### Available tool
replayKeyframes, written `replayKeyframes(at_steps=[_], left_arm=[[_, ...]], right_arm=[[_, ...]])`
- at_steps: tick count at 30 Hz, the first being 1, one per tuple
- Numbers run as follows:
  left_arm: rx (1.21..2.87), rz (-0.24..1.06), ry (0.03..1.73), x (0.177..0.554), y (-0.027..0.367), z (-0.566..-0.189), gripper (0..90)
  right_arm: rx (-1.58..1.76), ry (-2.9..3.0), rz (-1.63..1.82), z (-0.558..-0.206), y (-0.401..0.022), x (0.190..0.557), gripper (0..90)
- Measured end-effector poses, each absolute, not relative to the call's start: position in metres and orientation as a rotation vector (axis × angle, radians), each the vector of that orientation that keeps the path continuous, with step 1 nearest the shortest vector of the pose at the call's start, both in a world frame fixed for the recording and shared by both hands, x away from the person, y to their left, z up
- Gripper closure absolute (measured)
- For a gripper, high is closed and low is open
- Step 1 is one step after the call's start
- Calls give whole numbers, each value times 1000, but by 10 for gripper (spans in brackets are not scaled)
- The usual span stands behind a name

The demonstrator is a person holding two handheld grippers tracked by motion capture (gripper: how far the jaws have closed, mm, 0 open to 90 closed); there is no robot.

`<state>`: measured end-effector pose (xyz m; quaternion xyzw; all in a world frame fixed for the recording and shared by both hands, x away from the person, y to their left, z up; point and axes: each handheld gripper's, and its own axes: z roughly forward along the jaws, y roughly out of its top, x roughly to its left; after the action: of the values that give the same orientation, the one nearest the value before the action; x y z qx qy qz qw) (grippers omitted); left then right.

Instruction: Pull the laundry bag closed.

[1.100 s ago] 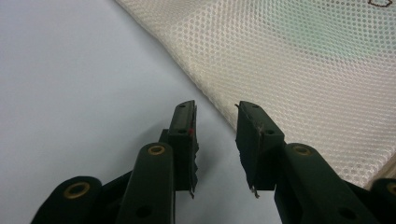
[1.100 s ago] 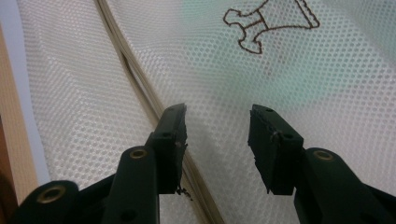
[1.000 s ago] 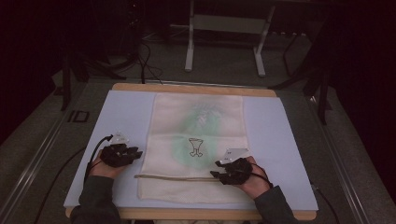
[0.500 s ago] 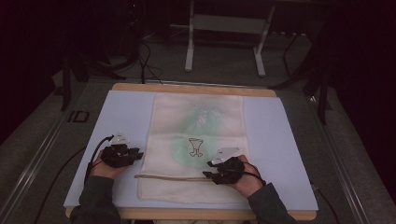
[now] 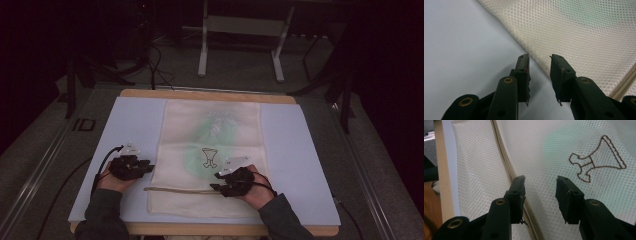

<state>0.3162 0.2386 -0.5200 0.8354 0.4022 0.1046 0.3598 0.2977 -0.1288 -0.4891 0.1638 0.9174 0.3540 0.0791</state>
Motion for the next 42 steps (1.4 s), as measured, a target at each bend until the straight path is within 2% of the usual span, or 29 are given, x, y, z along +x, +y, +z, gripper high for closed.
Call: replayKeyframes(at_steps=[25,42], left_arm=[[2169,235,1010,316,237,-521,691],[2177,203,975,315,236,-522,759]], right_arm=[[415,2781,1080,-496,-99,296,594],[383,2796,1101,-500,-81,292,586]])
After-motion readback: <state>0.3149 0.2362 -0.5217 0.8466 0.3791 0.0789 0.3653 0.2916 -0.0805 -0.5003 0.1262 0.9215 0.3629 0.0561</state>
